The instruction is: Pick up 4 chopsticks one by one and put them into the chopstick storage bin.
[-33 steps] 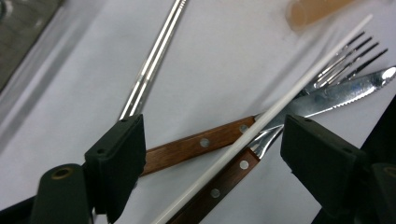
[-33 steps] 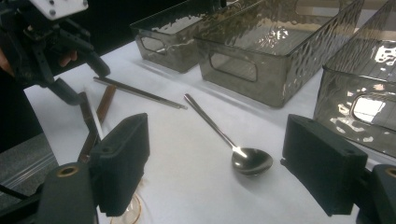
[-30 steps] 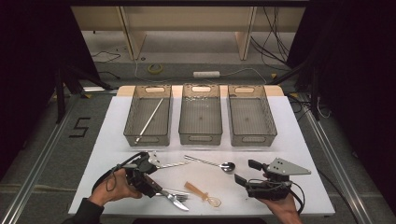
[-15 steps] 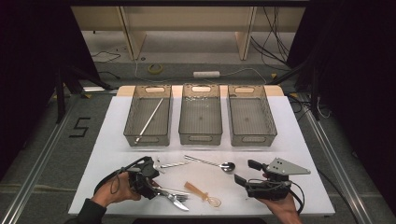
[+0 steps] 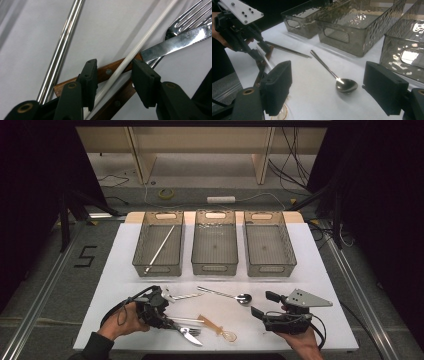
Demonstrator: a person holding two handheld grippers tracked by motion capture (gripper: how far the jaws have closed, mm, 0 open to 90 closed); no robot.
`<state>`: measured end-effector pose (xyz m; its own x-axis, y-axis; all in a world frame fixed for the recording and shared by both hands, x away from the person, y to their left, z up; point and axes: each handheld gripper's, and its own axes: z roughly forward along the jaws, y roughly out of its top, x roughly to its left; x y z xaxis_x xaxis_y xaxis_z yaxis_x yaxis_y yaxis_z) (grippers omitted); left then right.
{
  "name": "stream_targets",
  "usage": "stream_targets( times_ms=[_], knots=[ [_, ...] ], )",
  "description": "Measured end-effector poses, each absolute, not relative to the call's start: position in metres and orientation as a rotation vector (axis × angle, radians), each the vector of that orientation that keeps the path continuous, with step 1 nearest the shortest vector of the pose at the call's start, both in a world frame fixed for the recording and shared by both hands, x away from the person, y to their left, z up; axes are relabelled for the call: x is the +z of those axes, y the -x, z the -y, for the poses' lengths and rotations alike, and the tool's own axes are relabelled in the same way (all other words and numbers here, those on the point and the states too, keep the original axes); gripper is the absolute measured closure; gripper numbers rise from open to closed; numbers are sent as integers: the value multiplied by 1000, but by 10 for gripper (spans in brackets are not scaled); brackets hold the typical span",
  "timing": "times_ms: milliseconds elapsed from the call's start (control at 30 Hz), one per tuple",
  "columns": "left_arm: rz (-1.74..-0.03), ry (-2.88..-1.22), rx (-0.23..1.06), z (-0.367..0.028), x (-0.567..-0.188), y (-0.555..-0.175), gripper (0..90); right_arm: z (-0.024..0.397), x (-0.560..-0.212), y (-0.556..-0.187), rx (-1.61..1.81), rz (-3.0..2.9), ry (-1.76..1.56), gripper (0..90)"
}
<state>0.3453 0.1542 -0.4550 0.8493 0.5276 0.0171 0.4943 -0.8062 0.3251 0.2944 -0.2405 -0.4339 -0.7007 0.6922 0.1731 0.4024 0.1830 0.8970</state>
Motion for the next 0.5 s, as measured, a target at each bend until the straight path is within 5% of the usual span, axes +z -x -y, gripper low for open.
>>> stream_targets(
  times_ms=[500],
  knots=[
    [-799,-2723,167,-160,-454,-351,666,241,-435,-296,1523,-2186,-1062,241]
  ],
)
